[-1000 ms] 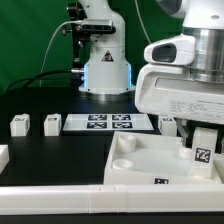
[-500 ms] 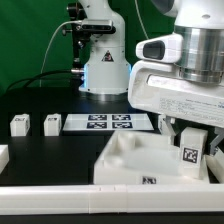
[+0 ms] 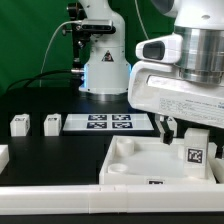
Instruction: Assemble one leg
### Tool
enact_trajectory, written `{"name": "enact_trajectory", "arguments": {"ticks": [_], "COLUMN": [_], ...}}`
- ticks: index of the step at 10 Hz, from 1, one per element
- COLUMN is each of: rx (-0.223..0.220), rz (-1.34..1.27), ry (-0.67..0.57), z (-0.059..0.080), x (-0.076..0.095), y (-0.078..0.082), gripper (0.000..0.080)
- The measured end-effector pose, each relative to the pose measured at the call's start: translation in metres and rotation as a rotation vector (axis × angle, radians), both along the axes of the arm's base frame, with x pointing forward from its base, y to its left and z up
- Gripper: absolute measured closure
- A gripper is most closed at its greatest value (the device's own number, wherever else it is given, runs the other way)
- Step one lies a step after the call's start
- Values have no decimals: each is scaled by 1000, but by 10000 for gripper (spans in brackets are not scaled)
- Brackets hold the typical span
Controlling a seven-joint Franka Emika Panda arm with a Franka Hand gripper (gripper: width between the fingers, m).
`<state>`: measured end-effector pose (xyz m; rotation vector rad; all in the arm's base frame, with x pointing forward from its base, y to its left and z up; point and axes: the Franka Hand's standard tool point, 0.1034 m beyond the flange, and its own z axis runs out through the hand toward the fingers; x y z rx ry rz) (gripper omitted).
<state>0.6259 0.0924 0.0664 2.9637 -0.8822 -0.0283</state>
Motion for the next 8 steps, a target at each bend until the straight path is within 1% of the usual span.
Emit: {"name": "enact_trajectory", "arguments": {"ticks": [8], "rx": [0], "rz": [0], "ry": [0], "z": [0], "x": [0], "y": [1], "gripper": [151]}}
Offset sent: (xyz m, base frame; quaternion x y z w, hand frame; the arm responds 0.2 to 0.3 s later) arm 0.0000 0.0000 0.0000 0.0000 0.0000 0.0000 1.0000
